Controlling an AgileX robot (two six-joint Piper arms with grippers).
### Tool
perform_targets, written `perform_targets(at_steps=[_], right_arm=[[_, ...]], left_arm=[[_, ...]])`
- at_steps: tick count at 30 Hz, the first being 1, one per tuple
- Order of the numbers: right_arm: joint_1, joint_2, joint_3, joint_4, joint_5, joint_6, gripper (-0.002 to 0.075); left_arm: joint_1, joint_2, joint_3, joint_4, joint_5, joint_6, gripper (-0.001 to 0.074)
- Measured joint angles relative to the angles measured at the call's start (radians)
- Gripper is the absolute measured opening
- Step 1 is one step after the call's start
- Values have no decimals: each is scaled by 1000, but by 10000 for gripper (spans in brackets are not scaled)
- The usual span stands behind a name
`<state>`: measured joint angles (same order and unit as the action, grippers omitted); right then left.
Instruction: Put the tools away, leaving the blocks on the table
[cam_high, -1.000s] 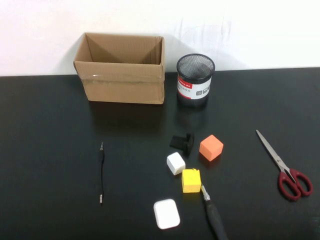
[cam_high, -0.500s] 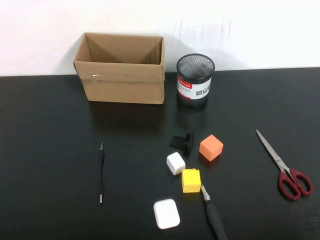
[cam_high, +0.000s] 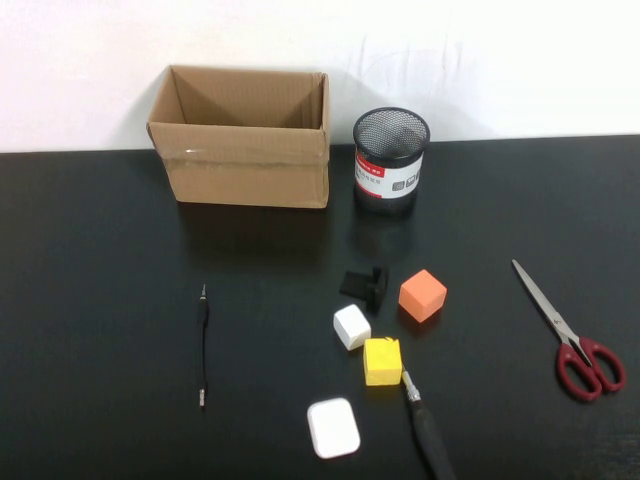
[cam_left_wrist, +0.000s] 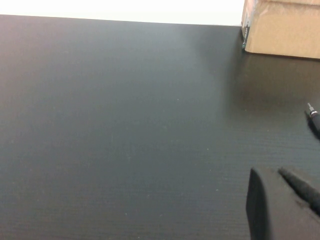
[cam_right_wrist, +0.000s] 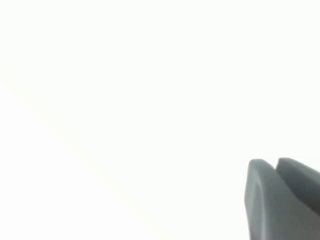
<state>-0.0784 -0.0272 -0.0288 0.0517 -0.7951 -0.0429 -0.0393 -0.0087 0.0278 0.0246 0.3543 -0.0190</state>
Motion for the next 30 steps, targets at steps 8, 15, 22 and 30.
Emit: perform_targets(at_steps=[8, 15, 22, 30], right_arm=[[0, 54, -305, 66, 500, 95, -8], [0, 341, -579, 118, 1150, 152, -8], [0, 597, -605, 190, 1255, 43, -8], [2, 810, -623, 275, 1407, -99, -8]], left_arm=[[0, 0, 0, 0, 0, 0, -4], [0, 0, 0, 0, 0, 0, -4], [0, 0, 0, 0, 0, 2, -4], [0, 0, 0, 0, 0, 2, -4]])
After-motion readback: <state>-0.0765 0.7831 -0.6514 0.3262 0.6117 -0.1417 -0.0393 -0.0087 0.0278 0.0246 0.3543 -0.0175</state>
